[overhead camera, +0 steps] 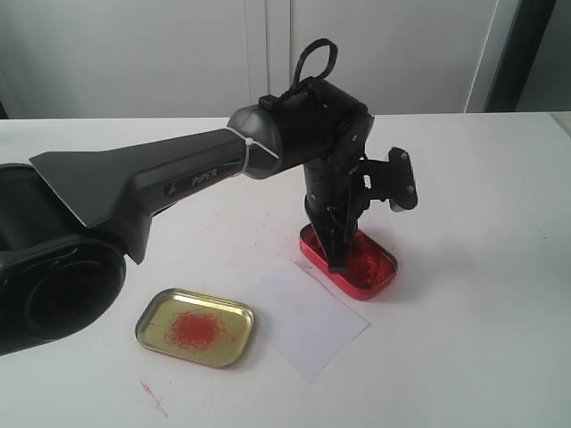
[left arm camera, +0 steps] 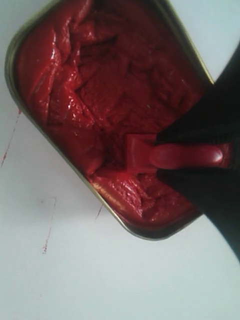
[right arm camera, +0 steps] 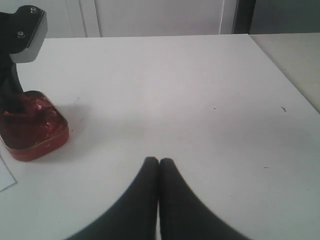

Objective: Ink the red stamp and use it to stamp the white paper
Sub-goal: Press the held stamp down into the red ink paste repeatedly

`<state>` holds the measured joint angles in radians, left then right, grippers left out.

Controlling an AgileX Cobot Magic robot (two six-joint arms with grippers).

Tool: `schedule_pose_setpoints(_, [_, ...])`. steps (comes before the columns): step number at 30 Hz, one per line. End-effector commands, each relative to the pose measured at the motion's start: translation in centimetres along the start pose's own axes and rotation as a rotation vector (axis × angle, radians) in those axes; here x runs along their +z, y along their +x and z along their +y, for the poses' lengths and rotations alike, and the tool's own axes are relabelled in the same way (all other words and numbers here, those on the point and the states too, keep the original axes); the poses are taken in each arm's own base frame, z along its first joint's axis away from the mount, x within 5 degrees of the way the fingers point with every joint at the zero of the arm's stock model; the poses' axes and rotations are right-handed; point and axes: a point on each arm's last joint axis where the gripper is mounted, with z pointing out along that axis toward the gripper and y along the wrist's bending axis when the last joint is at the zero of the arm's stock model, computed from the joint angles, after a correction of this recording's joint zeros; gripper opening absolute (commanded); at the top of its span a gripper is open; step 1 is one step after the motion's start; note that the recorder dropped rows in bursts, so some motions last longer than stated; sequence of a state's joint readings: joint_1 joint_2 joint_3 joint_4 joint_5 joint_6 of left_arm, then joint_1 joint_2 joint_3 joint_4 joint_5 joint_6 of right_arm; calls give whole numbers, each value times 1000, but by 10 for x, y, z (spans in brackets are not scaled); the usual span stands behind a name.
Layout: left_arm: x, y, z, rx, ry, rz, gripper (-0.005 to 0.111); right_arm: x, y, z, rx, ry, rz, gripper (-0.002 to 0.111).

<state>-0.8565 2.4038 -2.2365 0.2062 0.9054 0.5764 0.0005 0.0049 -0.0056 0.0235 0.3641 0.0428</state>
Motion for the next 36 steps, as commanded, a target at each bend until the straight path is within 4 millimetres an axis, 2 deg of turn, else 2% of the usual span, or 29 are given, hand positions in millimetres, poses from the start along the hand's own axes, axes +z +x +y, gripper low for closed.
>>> schedule_pose_setpoints(1, [-11, -5, -3, -18, -31, 6, 0, 0, 0, 0, 5, -2, -13, 0])
schedule_pose_setpoints(14, [-14, -12, -8, -2, -99, 49, 0, 0, 0, 0, 5, -2, -13, 0])
schedule_pose_setpoints(27, [-15, -10, -9, -20, -83, 76, 0, 0, 0, 0, 5, -2, -13, 0])
schedule_pose_setpoints(32, [-27, -10, -10, -43, -65, 63, 0, 0, 0, 0, 5, -2, -13, 0])
schedule_pose_setpoints(36, [-44, -7, -9, -61, -41, 65, 0, 0, 0, 0, 5, -2, -13, 0])
